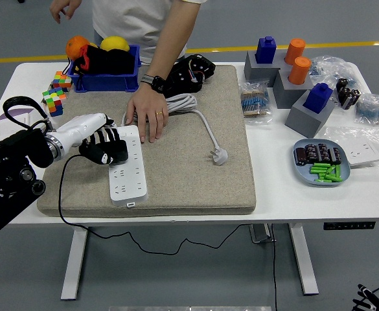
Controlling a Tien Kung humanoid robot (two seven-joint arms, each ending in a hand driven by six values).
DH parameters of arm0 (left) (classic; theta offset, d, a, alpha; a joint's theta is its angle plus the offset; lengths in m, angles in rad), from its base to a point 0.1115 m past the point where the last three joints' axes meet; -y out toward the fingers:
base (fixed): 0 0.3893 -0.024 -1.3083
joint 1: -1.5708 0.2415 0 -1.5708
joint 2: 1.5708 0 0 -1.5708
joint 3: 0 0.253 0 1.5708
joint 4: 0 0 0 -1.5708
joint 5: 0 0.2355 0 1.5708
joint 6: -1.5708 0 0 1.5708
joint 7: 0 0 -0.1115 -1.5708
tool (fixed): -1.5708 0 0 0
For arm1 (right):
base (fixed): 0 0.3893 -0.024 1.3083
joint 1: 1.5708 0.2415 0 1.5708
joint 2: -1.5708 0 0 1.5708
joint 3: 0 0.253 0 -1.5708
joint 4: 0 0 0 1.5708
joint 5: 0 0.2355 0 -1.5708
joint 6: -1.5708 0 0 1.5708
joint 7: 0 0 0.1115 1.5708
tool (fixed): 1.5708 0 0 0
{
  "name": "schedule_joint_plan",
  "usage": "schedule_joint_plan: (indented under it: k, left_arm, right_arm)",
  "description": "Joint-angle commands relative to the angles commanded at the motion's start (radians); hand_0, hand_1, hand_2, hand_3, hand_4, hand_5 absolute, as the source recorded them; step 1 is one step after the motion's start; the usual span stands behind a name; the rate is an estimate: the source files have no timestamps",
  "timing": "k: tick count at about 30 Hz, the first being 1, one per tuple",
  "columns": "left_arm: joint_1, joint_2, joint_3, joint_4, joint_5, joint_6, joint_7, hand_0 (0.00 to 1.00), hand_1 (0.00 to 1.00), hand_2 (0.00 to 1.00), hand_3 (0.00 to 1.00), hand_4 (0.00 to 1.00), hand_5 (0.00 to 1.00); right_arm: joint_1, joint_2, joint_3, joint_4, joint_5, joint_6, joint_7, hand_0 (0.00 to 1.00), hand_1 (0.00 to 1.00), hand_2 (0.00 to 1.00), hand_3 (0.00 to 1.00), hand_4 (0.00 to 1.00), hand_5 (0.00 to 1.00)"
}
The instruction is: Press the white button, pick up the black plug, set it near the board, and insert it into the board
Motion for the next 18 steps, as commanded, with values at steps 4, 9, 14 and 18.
schedule_joint_plan:
  k: [4,9,14,18]
  left_arm:
    - [-0.002,-0.007,0.01,0.001,0.005,0.005,-0.004,0.331,0.401,0.365,0.475,0.762,0.002]
    - [-0.01,-0.015,0.023,0.015,0.022,0.007,-0.005,0.33,0.399,0.364,0.474,0.761,0.002]
    - [-0.017,-0.021,0.044,0.035,0.029,0.01,-0.004,0.33,0.398,0.363,0.477,0.762,0.002]
    - [-0.02,-0.027,0.053,0.049,0.023,0.011,-0.004,0.324,0.397,0.363,0.477,0.761,0.002]
  right_arm:
    - [-0.001,0.0,-0.001,0.0,0.0,0.0,0.0,0.724,0.608,0.552,0.66,0.736,0.495]
    - [0.001,0.0,-0.003,0.0,0.001,0.0,0.001,0.724,0.607,0.551,0.659,0.736,0.495]
    - [0.002,0.001,-0.003,0.0,0.002,-0.001,0.001,0.724,0.607,0.551,0.659,0.736,0.495]
    - [0.001,0.0,-0.002,0.0,0.0,-0.001,-0.002,0.724,0.607,0.551,0.659,0.735,0.494]
